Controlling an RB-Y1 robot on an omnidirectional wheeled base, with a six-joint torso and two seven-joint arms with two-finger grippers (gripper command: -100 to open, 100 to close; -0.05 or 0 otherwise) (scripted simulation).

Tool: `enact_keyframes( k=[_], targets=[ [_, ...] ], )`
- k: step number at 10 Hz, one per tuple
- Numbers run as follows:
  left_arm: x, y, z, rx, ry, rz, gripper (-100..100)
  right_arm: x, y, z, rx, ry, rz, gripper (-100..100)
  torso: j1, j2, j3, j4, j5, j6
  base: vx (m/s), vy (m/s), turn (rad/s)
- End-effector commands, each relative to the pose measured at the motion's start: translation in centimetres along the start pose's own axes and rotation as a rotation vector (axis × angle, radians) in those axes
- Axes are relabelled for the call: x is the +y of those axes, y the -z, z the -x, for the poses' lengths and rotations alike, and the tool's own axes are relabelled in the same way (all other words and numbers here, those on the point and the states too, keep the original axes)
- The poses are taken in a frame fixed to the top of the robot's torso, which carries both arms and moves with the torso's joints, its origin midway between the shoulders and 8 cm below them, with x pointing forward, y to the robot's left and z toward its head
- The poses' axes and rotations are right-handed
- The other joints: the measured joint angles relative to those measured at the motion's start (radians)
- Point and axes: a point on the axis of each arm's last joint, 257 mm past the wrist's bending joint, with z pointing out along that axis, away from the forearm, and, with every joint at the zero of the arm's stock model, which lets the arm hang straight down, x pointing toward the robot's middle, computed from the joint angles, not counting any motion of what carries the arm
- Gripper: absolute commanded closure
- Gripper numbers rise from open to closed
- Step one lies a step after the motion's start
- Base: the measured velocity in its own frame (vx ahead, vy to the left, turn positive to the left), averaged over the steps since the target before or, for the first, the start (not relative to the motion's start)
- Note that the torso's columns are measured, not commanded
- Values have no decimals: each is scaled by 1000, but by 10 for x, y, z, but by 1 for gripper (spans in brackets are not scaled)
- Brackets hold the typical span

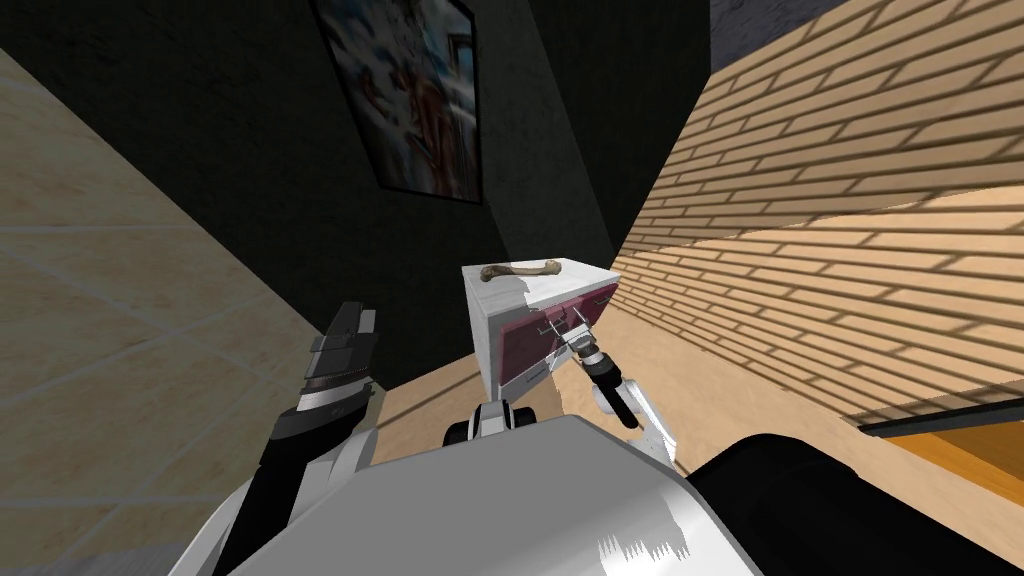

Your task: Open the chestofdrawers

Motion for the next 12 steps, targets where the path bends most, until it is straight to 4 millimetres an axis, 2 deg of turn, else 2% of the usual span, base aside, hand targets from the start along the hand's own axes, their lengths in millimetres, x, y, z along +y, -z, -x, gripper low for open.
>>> enact_keyframes(
  k=[1,5,10,11,12],
  targets=[
    [0,0,0,0,0,0,0,3,10,-11,20,107,27,-100,0,0,0,0,0,1,20,14,75],
    [0,0,0,0,0,0,0,5,17,-19,34,219,47,-100,0,0,0,0,0,0,13,10,44],
    [0,0,0,0,0,0,0,10,42,-42,82,409,104,-100,0,0,0,0,0,1,11,5,57],
    [0,0,0,0,0,0,0,10,42,-42,81,433,105,-100,-1,1,0,0,0,0,-3,-7,29],
    [0,0,0,0,0,0,0,12,51,-49,98,474,123,-100,0,0,0,0,0,0,-2,-13,49]
  ],
)
